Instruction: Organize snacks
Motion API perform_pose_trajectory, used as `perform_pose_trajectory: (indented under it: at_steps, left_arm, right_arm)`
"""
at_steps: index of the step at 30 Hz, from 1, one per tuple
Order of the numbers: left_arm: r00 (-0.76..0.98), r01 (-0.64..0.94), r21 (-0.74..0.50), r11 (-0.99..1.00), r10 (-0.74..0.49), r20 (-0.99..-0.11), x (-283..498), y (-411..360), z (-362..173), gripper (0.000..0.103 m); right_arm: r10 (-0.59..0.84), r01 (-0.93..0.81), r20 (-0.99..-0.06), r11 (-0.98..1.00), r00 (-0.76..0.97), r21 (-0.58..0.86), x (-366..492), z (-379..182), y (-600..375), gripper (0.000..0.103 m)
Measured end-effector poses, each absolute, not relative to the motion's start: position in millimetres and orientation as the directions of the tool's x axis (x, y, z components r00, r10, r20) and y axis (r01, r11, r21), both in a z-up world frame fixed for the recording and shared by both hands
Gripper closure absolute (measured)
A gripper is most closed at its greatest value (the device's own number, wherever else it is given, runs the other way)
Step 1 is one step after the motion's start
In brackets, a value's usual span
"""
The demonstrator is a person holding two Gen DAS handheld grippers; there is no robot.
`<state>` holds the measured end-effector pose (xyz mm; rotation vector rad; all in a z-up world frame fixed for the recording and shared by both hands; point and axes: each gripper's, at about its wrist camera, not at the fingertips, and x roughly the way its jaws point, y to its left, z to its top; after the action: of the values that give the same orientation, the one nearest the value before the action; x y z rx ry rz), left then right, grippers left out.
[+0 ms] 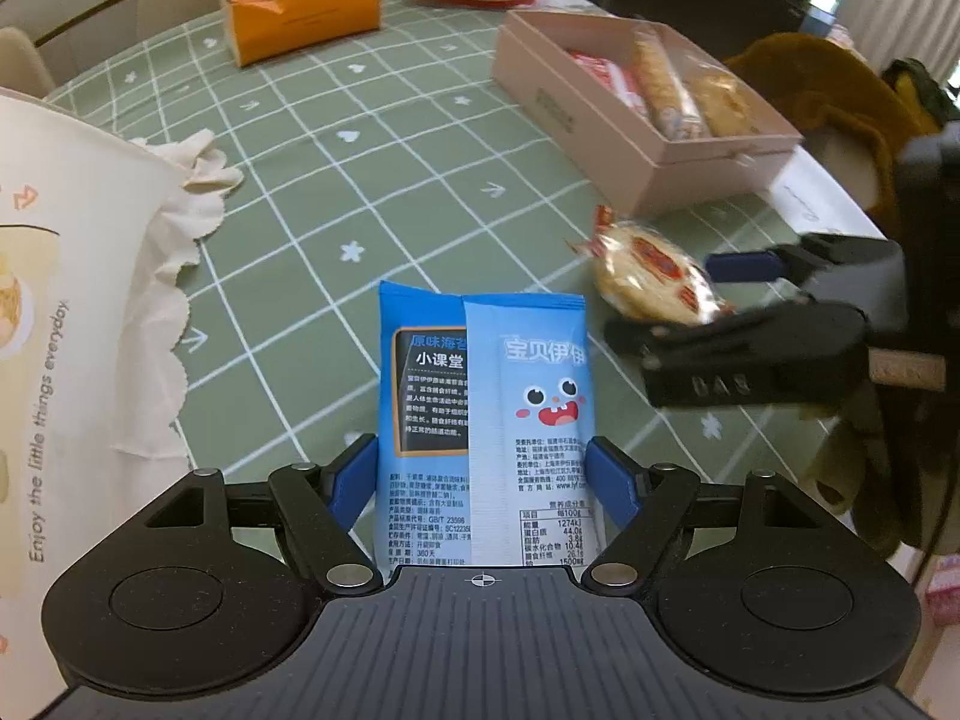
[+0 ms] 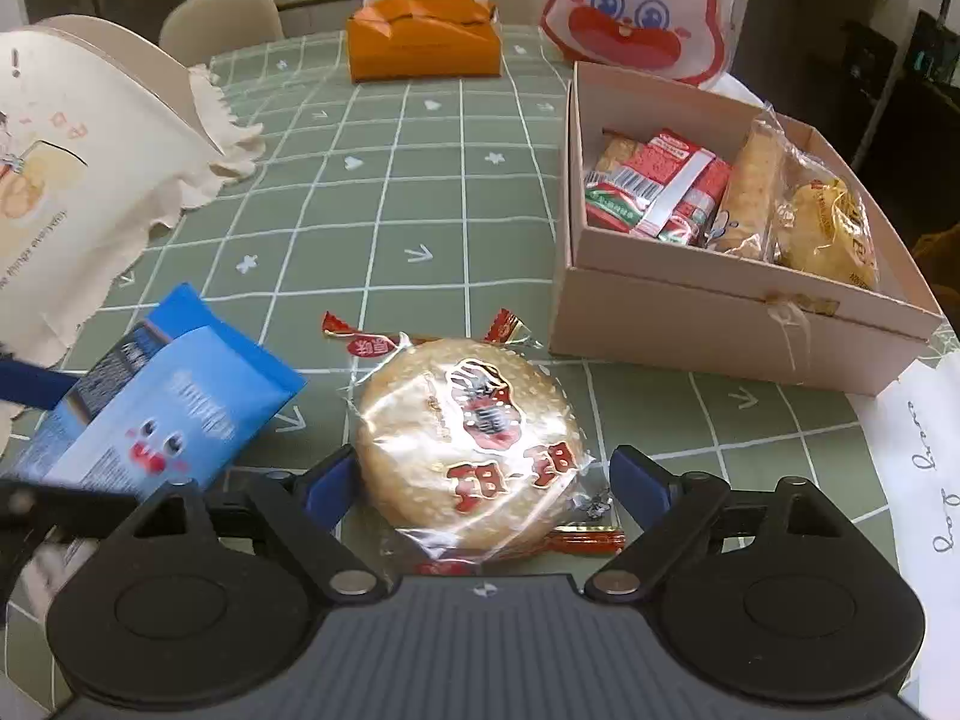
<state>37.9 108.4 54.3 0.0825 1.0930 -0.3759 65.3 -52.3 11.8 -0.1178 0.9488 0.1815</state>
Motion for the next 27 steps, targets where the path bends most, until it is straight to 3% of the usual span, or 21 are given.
perform_pose_trajectory:
  at_steps: [3,5,9,12,16,21,27]
  left_arm:
    - [0.395,0.362,-0.127,0.924,-0.275,-0.877,31.0,110.7,53.7,0.023]
    - [0.385,0.38,-0.135,0.915,-0.29,-0.876,26.7,112.6,53.2,0.023]
    - [0.368,0.437,-0.151,0.887,-0.329,-0.87,17.4,112.3,53.9,0.023]
    - [0.355,0.47,-0.162,0.868,-0.354,-0.865,11.8,110.6,54.7,0.023]
    - [0.349,0.478,-0.157,0.864,-0.351,-0.869,6.6,114.4,53.4,0.023]
    - [0.349,0.445,-0.17,0.879,-0.345,-0.871,4.9,126.7,50.9,0.023]
    - [0.351,0.411,-0.167,0.896,-0.325,-0.878,3.8,131.2,49.6,0.023]
  right_arm:
    - [0.117,-0.165,-0.811,0.986,0.574,0.026,54.8,19.0,-54.7,0.02]
    - [0.119,-0.132,-0.803,0.99,0.585,0.05,41.3,26.2,-56.6,0.036]
    - [0.066,-0.078,-0.799,0.997,0.598,0.024,13.5,38.7,-53.7,0.043]
    - [0.06,-0.06,-0.815,0.998,0.576,0.031,-8.7,44.6,-52.1,0.042]
    - [0.088,-0.053,-0.821,0.996,0.564,0.071,-29.5,52.1,-54.5,0.02]
    - [0.043,-0.078,-0.812,0.997,0.582,-0.003,-31.6,57.3,-50.5,0.019]
    - [0.036,-0.239,-0.847,0.965,0.531,-0.109,-5.1,39.9,-35.6,0.019]
